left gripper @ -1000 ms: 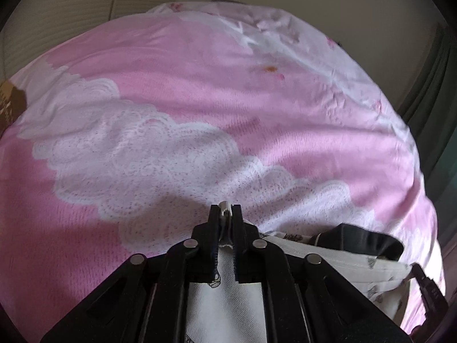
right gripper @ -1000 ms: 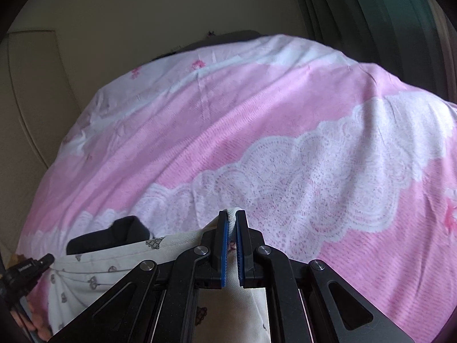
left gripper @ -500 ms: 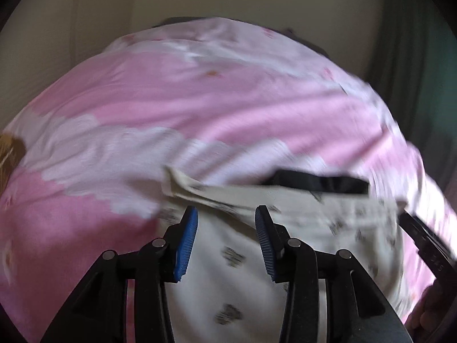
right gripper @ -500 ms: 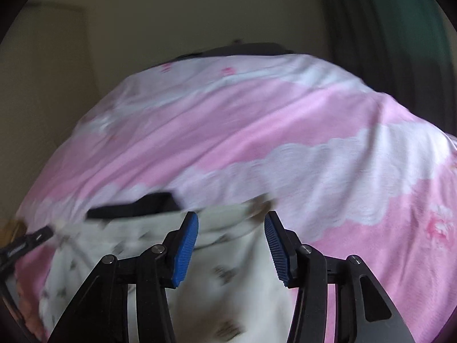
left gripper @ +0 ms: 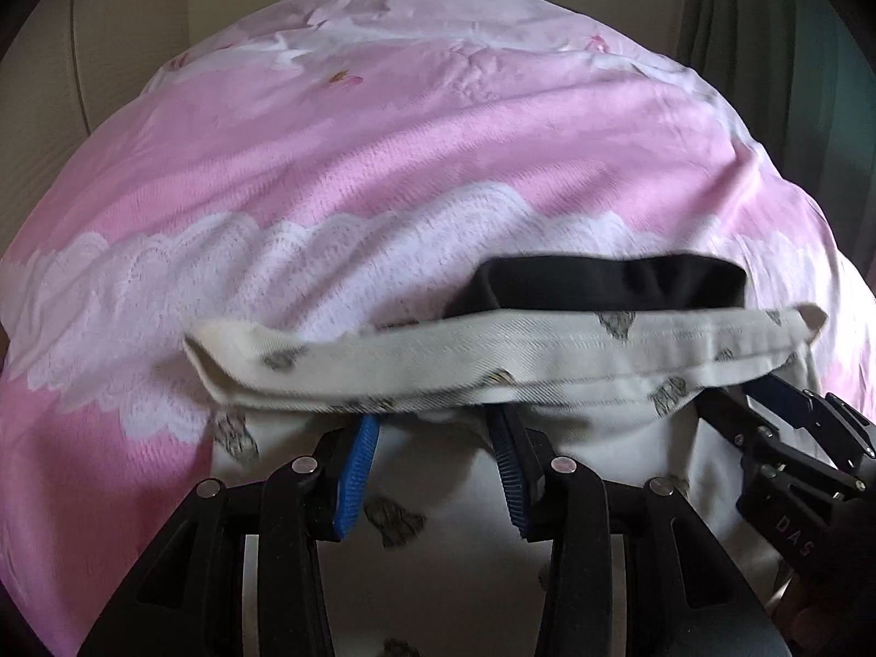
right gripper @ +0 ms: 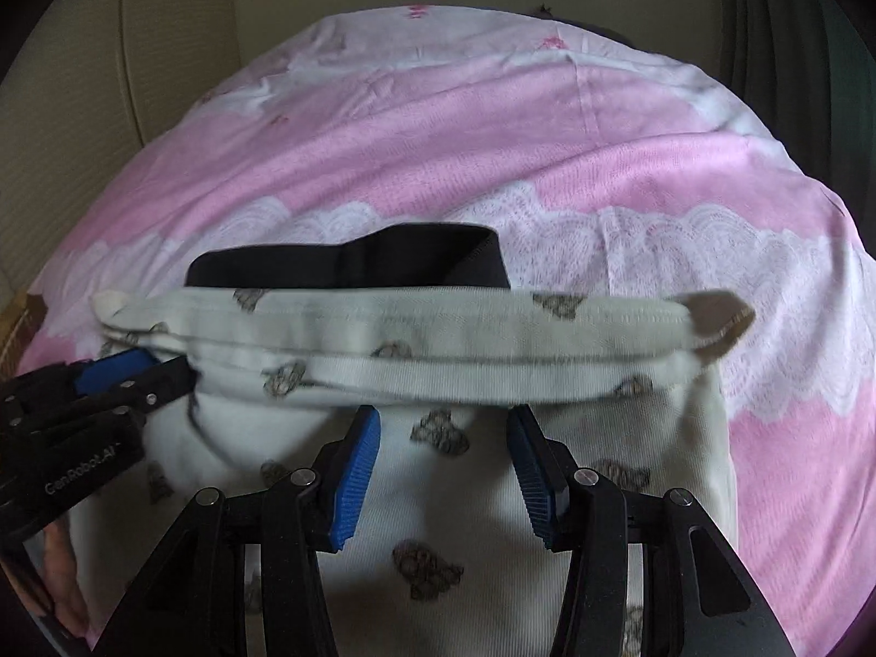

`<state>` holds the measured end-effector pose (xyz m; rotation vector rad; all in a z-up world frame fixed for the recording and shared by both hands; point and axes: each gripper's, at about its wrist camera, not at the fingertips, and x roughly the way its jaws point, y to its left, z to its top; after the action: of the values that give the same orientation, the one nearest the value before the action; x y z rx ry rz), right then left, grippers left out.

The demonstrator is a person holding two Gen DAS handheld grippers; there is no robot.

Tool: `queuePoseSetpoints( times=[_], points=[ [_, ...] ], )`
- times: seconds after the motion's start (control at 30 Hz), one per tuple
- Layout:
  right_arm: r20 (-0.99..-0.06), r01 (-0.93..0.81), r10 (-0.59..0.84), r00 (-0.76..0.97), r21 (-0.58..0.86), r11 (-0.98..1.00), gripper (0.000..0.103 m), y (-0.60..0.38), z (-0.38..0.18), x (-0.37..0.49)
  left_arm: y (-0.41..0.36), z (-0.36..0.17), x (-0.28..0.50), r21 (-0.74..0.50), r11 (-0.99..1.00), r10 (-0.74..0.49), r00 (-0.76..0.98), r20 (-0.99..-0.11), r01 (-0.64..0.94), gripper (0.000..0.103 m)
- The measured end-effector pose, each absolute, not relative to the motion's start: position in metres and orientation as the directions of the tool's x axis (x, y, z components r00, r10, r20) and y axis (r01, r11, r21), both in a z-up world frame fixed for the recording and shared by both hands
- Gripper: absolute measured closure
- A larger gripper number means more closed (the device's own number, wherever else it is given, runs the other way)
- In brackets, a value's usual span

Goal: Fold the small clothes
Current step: 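Lift the hem with both grippers and fold it up toward the collar, then open both grippers and release the folded hem onto the shirt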

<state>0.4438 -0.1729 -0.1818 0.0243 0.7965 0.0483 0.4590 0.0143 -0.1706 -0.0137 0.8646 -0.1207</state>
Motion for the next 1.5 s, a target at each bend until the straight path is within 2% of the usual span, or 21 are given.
queuePoseSetpoints(
  times=[0.2,0.4,0.67,0.77,0.87,1.13,1.3,1.5],
  points=[
    [-0.680,0.000,0.027,0.733,0.040,0.999,0.054,-0.182,-0.161,0.465,0.023,-0.157,0.486,-0.108,0.991,-0.131,0.638,-0.759,0.076,0.062],
    [-0.708,0.026,0.021,0.705,0.055,0.998,0.054,-0.193,-0.164,0.494,0.037,-0.155,0.509,-0.061,0.998,-0.068,0.650,-0.757,0.033,0.062],
    [-0.656,0.046,0.012,0.754,0.071,0.996,0.054,-0.204,-0.150,0.487,0.054,-0.161,0.510,-0.065,0.998,-0.041,0.664,-0.746,-0.011,0.062],
    [-0.676,0.050,-0.024,0.737,0.019,0.999,0.054,-0.207,-0.152,0.499,0.056,-0.165,0.513,-0.060,0.998,-0.033,0.663,-0.748,-0.017,0.061],
    [-0.693,0.082,-0.037,0.720,0.032,0.996,0.054,-0.217,-0.154,0.505,0.057,-0.166,0.512,-0.064,0.998,-0.031,0.669,-0.742,-0.024,0.062],
    [-0.630,0.026,0.041,0.776,0.097,0.995,0.054,-0.224,-0.133,0.461,0.055,-0.144,0.464,-0.120,0.991,-0.121,0.700,-0.704,0.050,0.062],
    [-0.623,-0.016,0.084,0.778,0.115,0.993,0.054,-0.219,-0.128,0.421,0.056,-0.142,0.412,-0.135,0.987,-0.157,0.693,-0.704,0.086,0.062],
    [-0.625,-0.012,0.063,0.778,0.086,0.996,0.053,-0.221,-0.132,0.354,0.064,-0.155,0.345,-0.084,0.993,-0.119,0.679,-0.724,0.084,0.060]
  ],
)
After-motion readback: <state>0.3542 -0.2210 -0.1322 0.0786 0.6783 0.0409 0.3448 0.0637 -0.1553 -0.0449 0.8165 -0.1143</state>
